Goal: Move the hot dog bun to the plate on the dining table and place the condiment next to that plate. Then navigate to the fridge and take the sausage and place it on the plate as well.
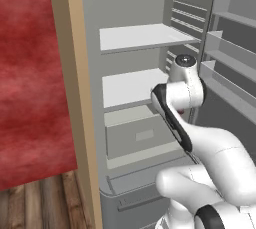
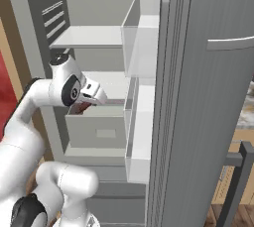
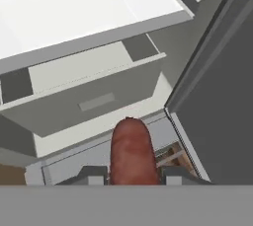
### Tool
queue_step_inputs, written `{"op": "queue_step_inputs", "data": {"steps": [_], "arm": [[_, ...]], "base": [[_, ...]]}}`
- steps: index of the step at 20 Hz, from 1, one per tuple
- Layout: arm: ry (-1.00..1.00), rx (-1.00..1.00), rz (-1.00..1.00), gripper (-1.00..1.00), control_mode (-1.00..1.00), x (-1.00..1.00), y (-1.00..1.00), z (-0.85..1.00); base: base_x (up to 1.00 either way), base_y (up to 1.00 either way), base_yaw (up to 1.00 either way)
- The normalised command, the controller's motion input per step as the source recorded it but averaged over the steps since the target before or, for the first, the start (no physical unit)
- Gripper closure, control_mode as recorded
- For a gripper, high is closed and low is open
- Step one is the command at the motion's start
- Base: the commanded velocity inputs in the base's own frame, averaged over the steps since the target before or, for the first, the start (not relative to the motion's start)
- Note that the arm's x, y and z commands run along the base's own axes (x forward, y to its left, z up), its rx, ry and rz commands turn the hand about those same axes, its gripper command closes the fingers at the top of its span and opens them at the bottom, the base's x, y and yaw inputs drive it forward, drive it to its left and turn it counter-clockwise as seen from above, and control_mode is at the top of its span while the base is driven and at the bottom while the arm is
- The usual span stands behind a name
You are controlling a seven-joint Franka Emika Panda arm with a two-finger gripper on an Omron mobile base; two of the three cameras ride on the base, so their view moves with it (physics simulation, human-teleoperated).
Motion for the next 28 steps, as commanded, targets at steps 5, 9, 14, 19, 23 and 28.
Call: {"op": "queue_step_inputs", "data": {"steps": [5,9,14,19,23,28], "arm": [[0.2,0.0,0.0,1.0,-1.0,-0.84,0.26,0.28],[0.07,0.0,0.0,1.0,1.0,-0.33,0.05,0.02],[0.0,0.0,0.0,1.0,1.0,0.0,0.0,0.0],[0.0,0.0,0.0,1.0,1.0,0.0,0.0,0.0],[0.0,0.0,0.0,1.0,1.0,0.0,0.0,0.0],[0.0,0.0,0.0,1.0,1.0,0.0,0.0,0.0]], "base": [[0.0,0.0,0.0],[-0.46,0.08,0.0],[-1.0,0.32,-0.09],[-0.97,0.77,-0.4],[-0.55,0.89,-0.54],[-0.41,0.8,-0.59]]}}
